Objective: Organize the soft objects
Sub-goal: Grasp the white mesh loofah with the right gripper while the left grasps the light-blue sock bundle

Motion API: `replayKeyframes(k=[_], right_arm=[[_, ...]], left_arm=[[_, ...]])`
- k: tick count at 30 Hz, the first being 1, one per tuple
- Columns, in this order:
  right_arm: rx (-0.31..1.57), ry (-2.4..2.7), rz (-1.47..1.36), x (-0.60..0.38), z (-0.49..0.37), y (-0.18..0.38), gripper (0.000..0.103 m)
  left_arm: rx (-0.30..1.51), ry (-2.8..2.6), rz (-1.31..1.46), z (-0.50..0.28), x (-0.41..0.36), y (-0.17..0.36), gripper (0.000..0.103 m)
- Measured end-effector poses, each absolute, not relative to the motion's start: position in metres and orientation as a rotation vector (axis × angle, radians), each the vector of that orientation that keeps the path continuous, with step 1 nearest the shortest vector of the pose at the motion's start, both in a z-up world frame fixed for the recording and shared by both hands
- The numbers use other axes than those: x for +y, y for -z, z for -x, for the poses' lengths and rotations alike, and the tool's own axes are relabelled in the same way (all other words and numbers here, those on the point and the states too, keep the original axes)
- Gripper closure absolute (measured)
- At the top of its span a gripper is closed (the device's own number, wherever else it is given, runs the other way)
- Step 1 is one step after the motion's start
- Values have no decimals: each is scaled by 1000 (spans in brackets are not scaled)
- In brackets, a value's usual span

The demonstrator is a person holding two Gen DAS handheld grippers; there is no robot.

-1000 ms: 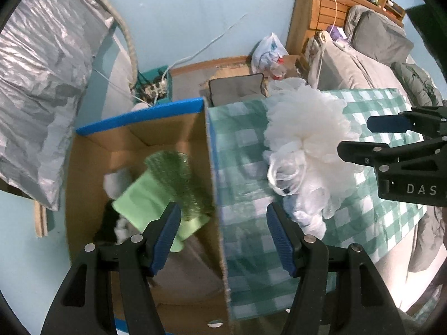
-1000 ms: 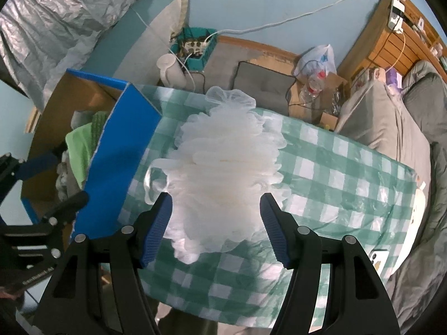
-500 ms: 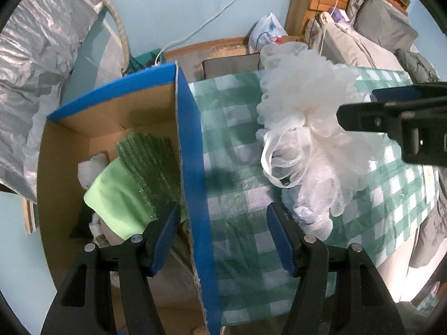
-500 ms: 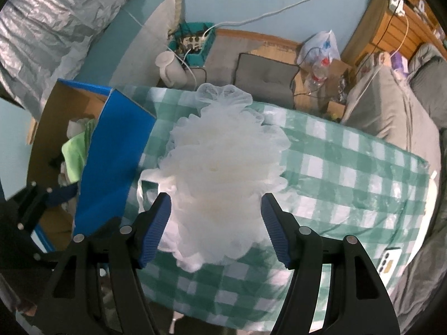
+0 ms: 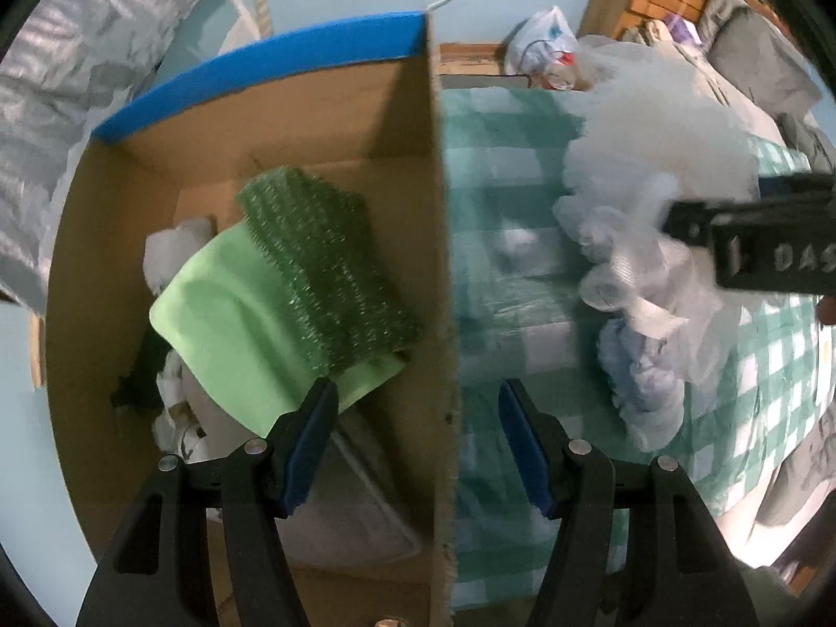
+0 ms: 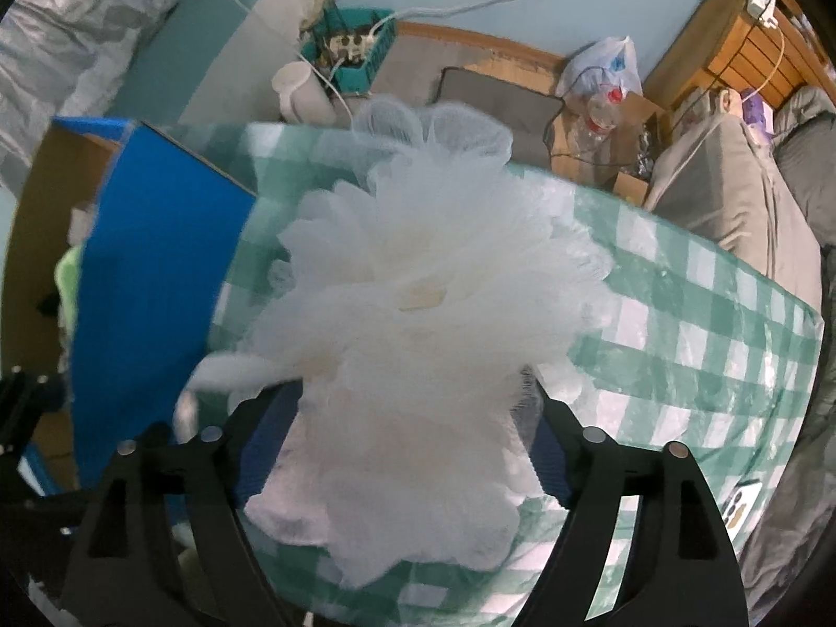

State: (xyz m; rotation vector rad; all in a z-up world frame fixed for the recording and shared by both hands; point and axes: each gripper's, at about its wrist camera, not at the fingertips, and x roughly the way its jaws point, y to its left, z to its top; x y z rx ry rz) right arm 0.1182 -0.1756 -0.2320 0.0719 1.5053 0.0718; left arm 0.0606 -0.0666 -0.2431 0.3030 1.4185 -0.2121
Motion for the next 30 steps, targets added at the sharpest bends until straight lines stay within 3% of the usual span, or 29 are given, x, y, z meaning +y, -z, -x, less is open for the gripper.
replayKeyframes(k=[11,16,19,30], right_arm=[[1557,-111,-77,-177,-114,265,21],[1549,-148,-110,-183,-105,264,48],[1515,-160,-110,-187,-98,253,58],[1409,-101,-148,-219,-67,213,62]], left_arm=[[1408,243,-374,-53,-89,248,38],[1402,257,-387,-52,-96,246,38],[1398,265,-396,-50,-101,243,38],[1388,269,-397,-37,-116,231,35]])
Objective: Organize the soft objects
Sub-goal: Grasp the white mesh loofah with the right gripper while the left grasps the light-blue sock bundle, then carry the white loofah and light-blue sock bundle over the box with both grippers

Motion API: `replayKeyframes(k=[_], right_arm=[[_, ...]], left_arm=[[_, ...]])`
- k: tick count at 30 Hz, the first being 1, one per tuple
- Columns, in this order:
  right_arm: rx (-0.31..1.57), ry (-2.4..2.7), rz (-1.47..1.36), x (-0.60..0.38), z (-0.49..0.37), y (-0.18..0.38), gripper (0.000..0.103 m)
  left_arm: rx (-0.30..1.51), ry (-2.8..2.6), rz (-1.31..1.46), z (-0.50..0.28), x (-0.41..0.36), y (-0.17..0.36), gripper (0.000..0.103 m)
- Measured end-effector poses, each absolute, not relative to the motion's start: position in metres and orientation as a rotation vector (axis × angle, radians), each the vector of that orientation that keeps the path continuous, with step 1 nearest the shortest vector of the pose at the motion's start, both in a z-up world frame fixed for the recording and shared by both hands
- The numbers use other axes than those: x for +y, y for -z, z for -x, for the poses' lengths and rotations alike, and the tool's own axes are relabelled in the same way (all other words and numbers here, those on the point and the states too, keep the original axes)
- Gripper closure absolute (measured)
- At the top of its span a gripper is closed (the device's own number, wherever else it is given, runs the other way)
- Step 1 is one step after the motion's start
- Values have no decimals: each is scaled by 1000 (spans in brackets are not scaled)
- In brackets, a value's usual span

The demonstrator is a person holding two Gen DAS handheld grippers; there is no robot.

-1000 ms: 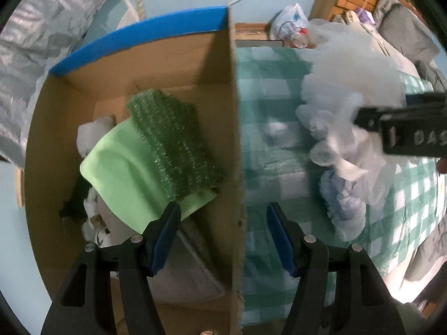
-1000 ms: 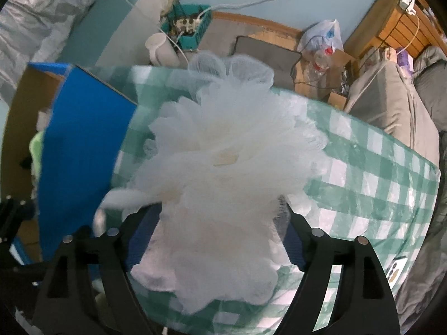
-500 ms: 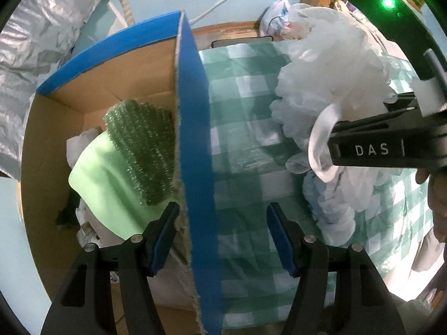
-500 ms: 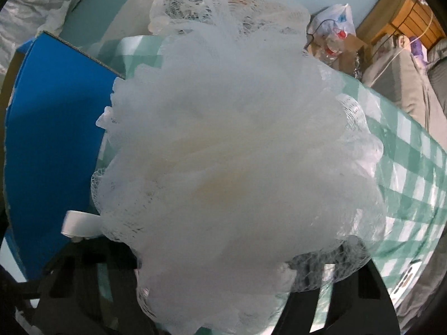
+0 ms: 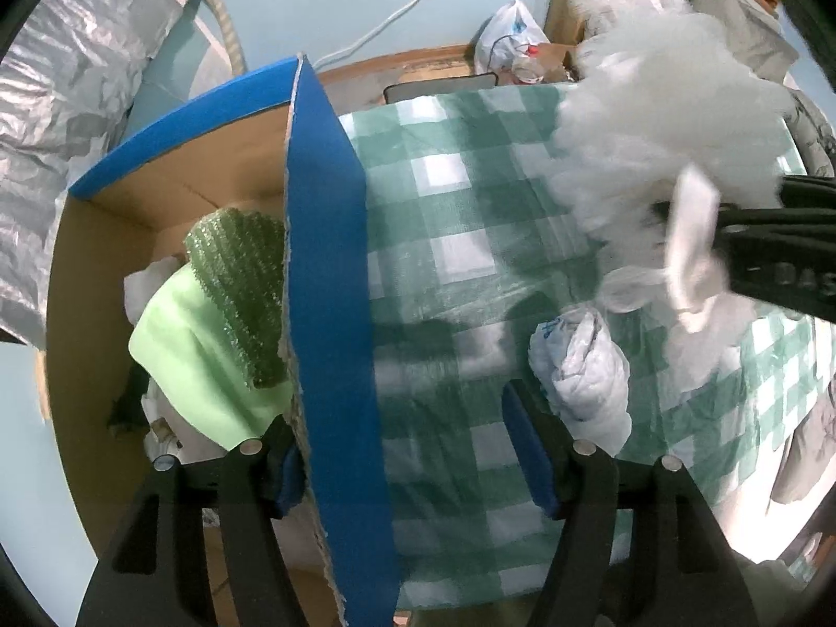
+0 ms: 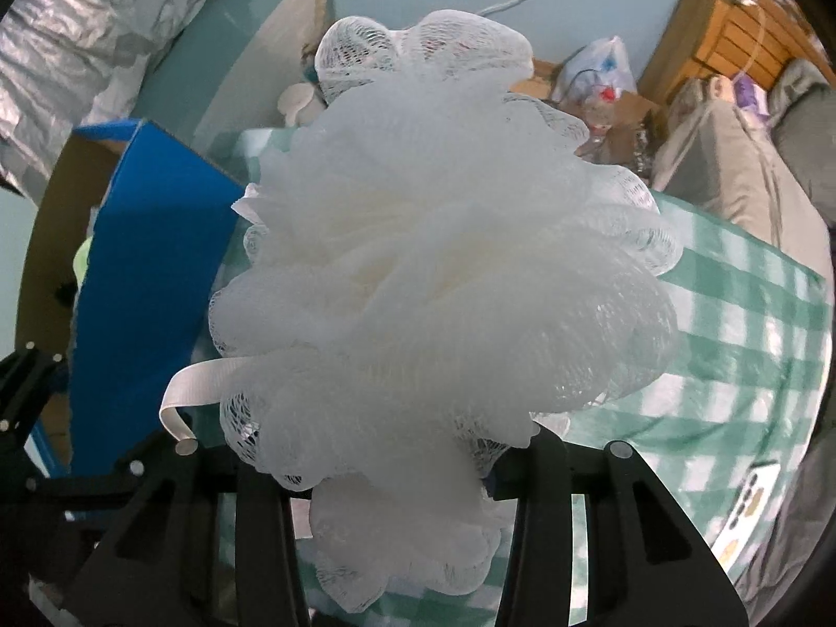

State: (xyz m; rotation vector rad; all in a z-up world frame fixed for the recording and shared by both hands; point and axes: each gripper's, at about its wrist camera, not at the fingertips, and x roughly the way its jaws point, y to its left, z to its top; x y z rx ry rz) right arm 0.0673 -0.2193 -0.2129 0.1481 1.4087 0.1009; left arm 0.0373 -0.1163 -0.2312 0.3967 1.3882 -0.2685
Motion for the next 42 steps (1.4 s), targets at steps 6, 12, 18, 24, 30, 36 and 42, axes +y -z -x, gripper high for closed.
replayKeyframes(k=[6,12,18,24,30,36,42], right_arm=[[1391,-76,-141,-243,-46,202,62],[1401,-53,-172,-259,-26,204,62],[1404,-37,-186,-268,-6,206,62],[1399,-16,-185,-279,12,204,62],[1403,3,-210,-291,29,209,62],[1402,1,-228,-298,40,211,62],[1403,2,-237,-303,46,209,62]], left_arm=[[1353,226,-423,-34,-111,218,33],[1340,211,-388,-31,-106,203,33],[1340,204,-385,-28,-117,202,25],[1336,175,-439,-27,-121,201,25],[1323,169,-451,-18,-124,188,25],[1334,223,-414,-10,-138,182,25],[1363,256,-425,-14,-155,200,24]])
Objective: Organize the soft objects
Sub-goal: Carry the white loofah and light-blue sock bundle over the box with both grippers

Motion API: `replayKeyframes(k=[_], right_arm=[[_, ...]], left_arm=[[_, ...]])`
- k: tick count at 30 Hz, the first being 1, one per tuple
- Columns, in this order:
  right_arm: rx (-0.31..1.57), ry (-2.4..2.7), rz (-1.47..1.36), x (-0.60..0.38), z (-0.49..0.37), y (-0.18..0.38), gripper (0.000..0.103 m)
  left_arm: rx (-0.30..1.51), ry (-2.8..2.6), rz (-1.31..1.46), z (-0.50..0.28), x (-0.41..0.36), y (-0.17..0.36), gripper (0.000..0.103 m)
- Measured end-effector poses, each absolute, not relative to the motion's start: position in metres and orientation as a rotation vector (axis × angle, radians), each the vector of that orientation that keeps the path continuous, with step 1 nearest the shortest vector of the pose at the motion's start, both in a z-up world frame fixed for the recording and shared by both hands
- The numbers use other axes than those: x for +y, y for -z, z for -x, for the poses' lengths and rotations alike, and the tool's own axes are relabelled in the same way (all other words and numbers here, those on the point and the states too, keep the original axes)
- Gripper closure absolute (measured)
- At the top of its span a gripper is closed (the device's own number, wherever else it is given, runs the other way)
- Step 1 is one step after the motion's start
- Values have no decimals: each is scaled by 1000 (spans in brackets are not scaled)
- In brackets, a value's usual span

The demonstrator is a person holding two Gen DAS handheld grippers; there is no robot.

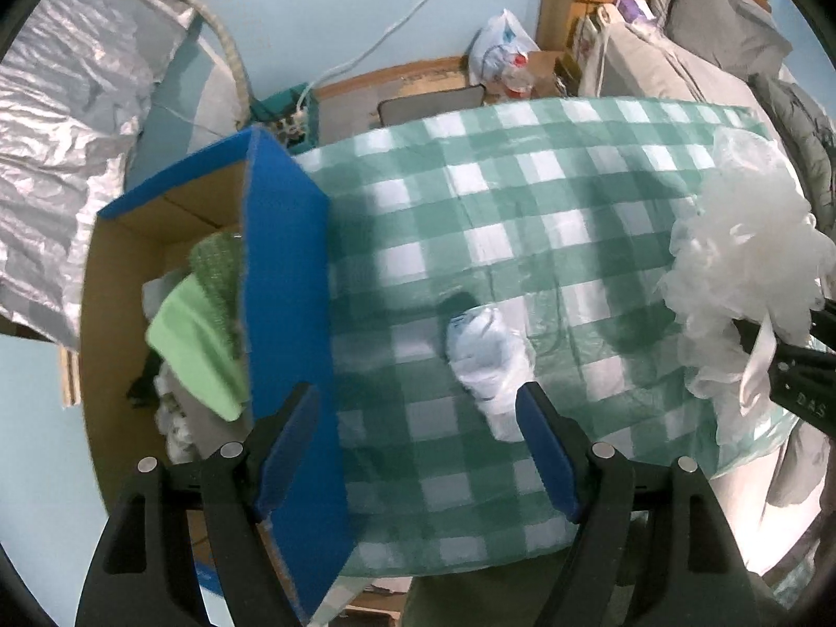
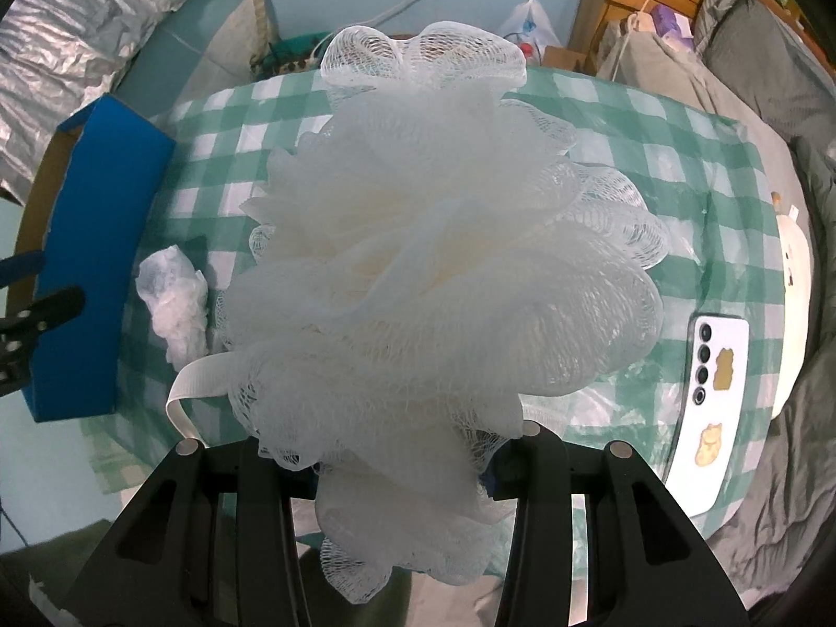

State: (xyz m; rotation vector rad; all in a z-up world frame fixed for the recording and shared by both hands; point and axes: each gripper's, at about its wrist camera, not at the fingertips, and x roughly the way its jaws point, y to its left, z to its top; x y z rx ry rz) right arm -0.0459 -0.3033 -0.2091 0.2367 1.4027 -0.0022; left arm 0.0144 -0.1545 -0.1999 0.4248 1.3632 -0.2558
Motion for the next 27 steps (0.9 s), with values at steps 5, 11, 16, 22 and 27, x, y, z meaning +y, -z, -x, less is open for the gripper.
replayKeyframes(k=[5,11,16,22,27], right_arm=[[1399,11,-237,-308,50,207,62],[1394,28,-248,-315,55,204,62],[1392,36,-246,-318,59,202,62],[1392,37,-242,-317,60,201,62],[1391,32,-231,-312,58,199,62]], left_arm=[[1419,286,-411,-22,-169,228,24],[1454,283,-394,-29,-181,260,24],[1500,265,-395,-33,-186,283,24],[1522,250,-395,-32,-186,297,25],[1532,255,-396,-29,-182,301,52]])
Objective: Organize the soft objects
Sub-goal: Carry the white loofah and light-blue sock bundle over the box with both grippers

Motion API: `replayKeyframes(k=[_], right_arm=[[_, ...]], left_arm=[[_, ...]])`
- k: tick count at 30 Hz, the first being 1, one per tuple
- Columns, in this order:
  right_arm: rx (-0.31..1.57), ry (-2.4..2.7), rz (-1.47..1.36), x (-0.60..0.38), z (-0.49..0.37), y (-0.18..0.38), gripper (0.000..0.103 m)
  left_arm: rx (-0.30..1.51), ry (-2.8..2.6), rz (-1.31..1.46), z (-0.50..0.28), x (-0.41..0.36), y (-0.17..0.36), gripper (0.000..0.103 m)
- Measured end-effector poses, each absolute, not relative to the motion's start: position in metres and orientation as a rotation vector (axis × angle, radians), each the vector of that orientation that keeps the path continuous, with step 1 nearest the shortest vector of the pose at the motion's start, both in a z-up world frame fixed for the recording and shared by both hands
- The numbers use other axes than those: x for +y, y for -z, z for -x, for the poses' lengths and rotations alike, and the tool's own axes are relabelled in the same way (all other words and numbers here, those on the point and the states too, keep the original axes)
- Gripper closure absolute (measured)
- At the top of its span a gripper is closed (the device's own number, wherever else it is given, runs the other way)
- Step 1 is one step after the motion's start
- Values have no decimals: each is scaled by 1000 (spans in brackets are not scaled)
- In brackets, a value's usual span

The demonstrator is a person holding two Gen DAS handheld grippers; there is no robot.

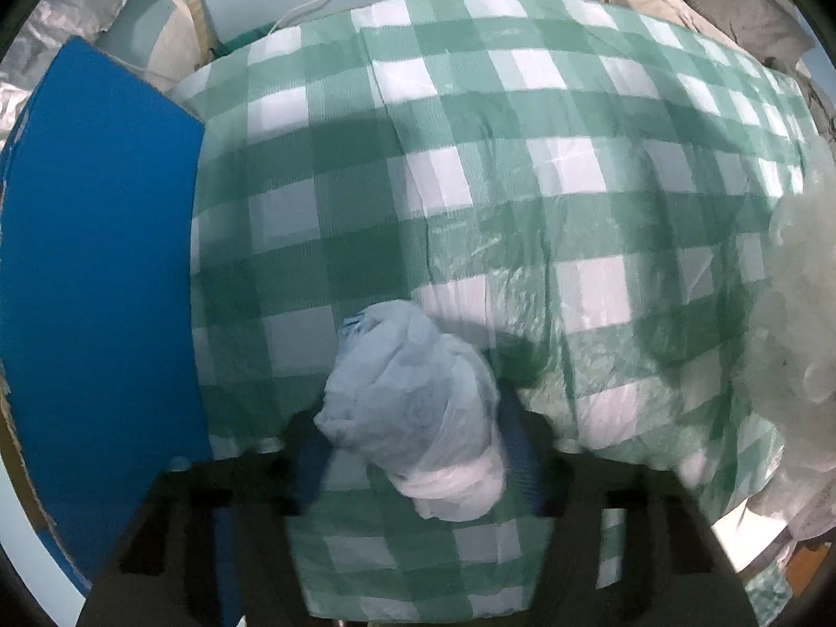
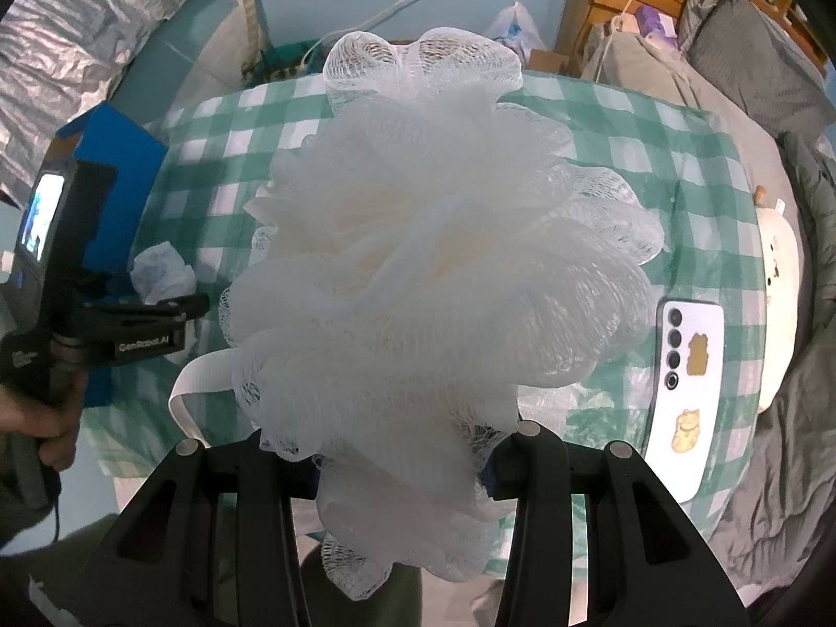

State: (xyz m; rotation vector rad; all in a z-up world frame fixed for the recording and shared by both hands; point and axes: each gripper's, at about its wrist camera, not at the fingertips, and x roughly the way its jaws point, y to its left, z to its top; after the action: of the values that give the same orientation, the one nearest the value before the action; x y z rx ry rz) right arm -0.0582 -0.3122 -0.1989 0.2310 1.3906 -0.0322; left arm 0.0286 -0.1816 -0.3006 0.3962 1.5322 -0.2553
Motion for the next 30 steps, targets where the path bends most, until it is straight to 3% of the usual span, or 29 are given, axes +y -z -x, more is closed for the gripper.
replayKeyframes(k=[5,30], right_arm=[[1381,22,-214,-306,55,195,62],[1319,-27,-173,-258,32,153,62]], left_arm=[[1514,246,-358,-27,-169,295,58],[1303,285,-318,-13,-116,167,58]])
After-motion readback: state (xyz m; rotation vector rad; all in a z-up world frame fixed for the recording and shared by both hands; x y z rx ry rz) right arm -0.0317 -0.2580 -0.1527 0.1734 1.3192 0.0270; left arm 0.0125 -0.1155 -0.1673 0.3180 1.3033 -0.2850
